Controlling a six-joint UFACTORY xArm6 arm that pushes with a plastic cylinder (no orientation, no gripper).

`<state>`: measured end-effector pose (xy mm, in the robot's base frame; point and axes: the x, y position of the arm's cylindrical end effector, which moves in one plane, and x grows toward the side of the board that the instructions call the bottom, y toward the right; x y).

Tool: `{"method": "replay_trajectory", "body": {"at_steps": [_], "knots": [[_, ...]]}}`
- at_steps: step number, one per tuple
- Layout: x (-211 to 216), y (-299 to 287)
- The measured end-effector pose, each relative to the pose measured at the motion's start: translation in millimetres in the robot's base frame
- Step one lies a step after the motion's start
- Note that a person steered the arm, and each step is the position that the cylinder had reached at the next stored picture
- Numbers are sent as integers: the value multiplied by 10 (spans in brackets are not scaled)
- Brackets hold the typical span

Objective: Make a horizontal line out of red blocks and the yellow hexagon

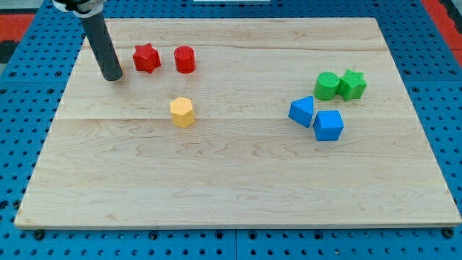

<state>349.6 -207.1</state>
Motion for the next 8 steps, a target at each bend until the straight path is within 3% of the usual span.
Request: {"method": "replay_trajectory", "body": {"at_steps": [1, 2, 3, 5, 7, 8], "knots": [[-277, -87], [-932, -77], [-1078, -65], [-573, 442], [-430, 1198], [-628, 1681]]}}
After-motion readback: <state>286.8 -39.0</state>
